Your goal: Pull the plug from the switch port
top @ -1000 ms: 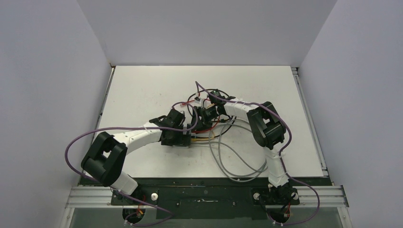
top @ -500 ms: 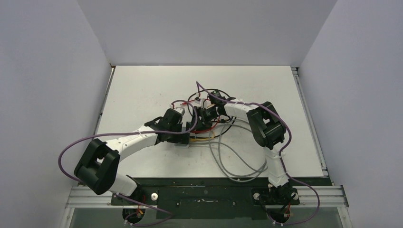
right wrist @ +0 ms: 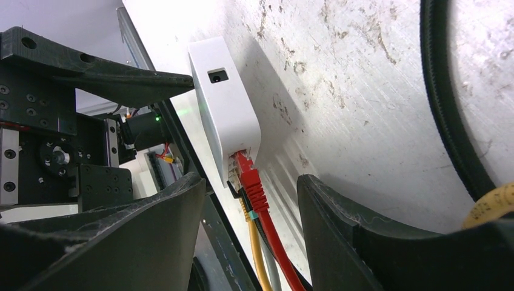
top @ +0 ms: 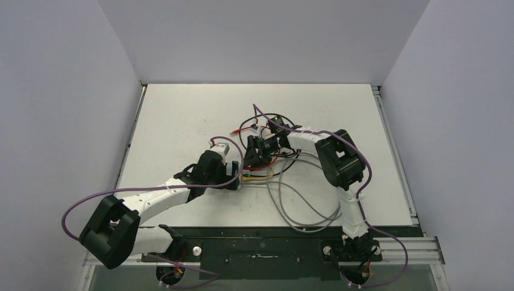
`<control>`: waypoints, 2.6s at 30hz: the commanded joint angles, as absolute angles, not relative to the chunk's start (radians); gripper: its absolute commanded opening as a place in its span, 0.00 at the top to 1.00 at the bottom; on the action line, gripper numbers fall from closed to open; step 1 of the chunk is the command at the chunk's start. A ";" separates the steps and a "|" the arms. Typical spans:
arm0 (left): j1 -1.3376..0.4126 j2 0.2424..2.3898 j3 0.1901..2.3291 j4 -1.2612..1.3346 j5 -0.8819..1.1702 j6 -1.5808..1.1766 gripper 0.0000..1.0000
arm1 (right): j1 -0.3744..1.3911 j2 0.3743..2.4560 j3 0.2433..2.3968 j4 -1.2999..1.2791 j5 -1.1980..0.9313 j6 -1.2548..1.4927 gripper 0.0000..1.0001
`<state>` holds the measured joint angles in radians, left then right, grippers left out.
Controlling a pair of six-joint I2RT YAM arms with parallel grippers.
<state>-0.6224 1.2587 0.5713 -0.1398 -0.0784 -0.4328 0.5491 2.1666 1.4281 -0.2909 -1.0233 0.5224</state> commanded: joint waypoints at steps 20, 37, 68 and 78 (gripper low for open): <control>-0.656 1.366 0.598 0.003 -0.111 -0.423 0.08 | 0.542 2.085 1.410 -0.237 -1.062 0.549 0.50; -0.655 1.276 0.603 -0.070 -0.090 -0.429 0.22 | 0.541 2.087 1.387 -0.164 -1.082 0.594 0.59; -0.658 1.372 0.663 -0.110 -0.078 -0.415 0.17 | 0.548 2.095 1.364 -0.106 -1.103 0.627 0.67; -0.658 1.381 0.670 -0.120 -0.056 -0.414 0.31 | 0.549 2.100 1.355 -0.092 -1.111 0.635 0.70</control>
<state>-0.6537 1.3750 0.6296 -0.1291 -0.0681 -0.4290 0.5438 2.1647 1.3609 -0.1478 -1.0698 0.6262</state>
